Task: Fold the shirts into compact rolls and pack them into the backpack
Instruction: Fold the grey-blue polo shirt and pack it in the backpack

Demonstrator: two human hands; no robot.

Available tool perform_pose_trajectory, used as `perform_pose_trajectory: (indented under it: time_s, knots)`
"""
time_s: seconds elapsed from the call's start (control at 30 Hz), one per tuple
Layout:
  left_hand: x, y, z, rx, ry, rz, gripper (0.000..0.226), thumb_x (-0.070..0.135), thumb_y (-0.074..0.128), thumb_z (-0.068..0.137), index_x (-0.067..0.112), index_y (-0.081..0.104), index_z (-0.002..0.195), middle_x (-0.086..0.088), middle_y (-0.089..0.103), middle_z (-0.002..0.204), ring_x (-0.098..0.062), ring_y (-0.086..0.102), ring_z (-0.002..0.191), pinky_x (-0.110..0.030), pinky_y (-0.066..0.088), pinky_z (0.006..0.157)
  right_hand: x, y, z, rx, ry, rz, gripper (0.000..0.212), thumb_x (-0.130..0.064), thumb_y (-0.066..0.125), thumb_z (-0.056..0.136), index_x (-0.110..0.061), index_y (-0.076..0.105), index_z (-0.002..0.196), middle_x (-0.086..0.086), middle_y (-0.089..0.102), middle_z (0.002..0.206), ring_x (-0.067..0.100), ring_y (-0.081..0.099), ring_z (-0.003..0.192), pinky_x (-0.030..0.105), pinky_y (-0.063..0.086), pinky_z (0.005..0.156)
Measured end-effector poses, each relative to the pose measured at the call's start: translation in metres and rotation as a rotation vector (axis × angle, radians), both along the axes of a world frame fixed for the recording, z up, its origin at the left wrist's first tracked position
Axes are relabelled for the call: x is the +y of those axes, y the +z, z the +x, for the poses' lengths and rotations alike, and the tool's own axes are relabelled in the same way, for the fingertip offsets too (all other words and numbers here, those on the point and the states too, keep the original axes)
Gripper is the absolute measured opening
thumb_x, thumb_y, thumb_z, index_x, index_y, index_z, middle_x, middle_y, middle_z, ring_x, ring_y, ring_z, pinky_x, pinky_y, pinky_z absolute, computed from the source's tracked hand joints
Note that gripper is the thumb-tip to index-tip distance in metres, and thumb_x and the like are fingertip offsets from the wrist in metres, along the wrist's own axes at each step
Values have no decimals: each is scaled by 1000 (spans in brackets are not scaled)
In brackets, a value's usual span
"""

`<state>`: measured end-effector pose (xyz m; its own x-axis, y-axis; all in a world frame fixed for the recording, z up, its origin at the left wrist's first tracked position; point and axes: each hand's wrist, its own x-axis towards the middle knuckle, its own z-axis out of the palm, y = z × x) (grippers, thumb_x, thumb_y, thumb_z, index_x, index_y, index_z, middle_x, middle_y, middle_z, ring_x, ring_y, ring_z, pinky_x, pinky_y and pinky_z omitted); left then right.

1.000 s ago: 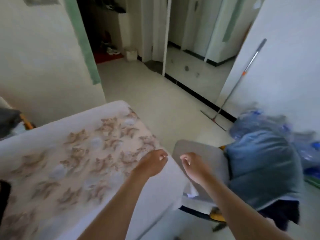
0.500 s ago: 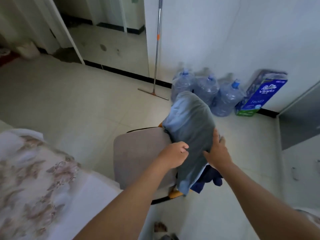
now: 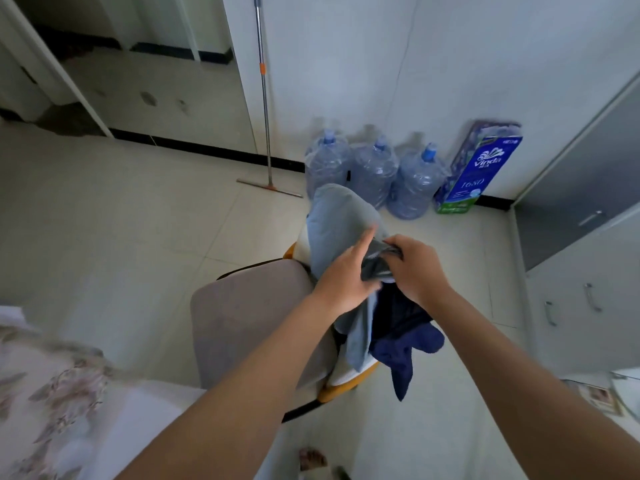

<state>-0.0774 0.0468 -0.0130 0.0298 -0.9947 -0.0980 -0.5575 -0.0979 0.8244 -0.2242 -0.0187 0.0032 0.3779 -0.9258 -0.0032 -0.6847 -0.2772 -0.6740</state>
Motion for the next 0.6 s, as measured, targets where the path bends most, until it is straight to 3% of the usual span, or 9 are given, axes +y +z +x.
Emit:
perform_pose_trajectory:
  time_s: [0.07,0.13,0.23,0.33,0.4,0.47,0.53,0.6]
  knots:
    - [-4,5,14,-51,107,-102,61,0,57,89,22,46,145,-7,61,131,-22,58,117,-15,39,92,2,1,9,-119,18,79,19,-15,69,87,-26,70,103,-10,67,92,11,62,86,22,42,77]
    - [-2,5,33,-136,155,-125,46,-4,50,89,16,64,128,-7,68,121,-22,62,111,-6,34,86,4,-8,16,-126,30,120,22,-17,74,84,-26,67,103,-7,63,98,13,62,91,21,42,79]
    - [5,2,57,-227,112,-60,41,-2,44,90,16,72,113,-7,69,114,-22,63,106,-17,41,90,4,-28,19,5,50,118,31,-37,77,81,-24,67,107,-4,57,107,19,59,102,25,43,86]
    - [12,2,71,-256,152,-57,41,6,39,89,14,71,112,-10,69,111,-25,62,104,-31,47,92,8,-39,19,227,173,76,75,-75,64,68,-35,55,131,-5,52,132,20,48,123,39,38,105]
    - [14,7,76,-265,202,-77,38,6,39,89,13,69,113,-11,69,107,-26,62,99,-34,48,86,13,-42,23,336,234,33,90,-81,63,64,-41,41,142,-9,44,143,18,39,133,42,28,112]
    - [14,18,76,-262,237,-121,33,5,37,94,14,64,111,-10,67,104,-26,61,94,-36,48,82,16,-42,28,403,206,-41,74,-66,67,73,-40,46,139,-11,49,139,18,43,131,40,27,108]
    - [14,32,76,-245,245,-139,30,6,35,96,14,61,109,-8,65,100,-23,58,90,-33,46,77,14,-37,34,425,102,-132,38,-37,63,84,-35,61,122,-7,62,122,22,56,117,38,33,95]
    - [14,46,83,-275,247,-122,25,8,35,96,15,58,100,-4,60,92,-23,56,85,-31,40,70,11,-24,43,327,-51,-140,29,-17,56,86,-30,68,109,0,71,104,30,64,100,37,41,84]
